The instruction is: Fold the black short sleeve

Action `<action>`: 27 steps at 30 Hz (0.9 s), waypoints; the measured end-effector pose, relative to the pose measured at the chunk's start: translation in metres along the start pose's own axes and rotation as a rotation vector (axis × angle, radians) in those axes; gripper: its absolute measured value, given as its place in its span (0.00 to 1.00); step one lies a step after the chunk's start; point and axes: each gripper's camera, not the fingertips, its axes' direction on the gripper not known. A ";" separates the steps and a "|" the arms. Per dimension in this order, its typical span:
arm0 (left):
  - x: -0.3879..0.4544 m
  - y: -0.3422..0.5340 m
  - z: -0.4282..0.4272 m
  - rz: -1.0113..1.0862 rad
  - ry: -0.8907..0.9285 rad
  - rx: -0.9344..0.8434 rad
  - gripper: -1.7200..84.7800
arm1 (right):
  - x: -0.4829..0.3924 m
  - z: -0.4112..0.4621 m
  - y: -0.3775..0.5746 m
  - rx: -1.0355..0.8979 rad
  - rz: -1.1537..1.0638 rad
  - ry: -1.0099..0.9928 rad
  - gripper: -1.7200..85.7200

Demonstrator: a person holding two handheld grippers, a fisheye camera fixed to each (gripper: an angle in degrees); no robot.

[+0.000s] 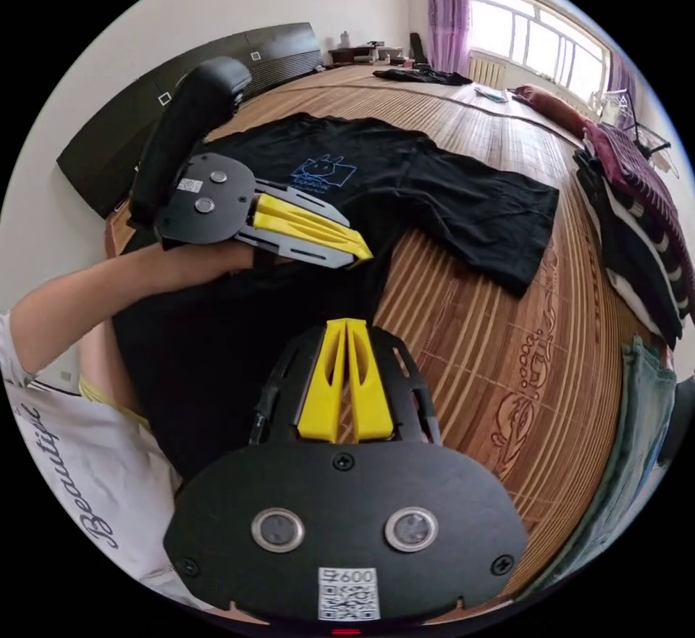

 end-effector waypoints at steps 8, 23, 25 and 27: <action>0.019 0.023 0.023 -0.025 0.050 0.014 0.03 | -0.042 -0.038 0.032 0.045 -0.017 -0.135 0.01; 0.125 0.088 0.049 0.144 -0.127 0.014 0.03 | -0.140 -0.083 0.149 0.045 -0.031 -0.089 0.01; 0.137 0.097 0.049 0.150 -0.138 0.016 0.03 | -0.134 -0.097 0.166 0.026 0.050 -0.096 0.01; 0.156 0.111 0.047 0.166 -0.176 0.029 0.03 | -0.137 -0.110 0.188 0.040 0.092 -0.056 0.01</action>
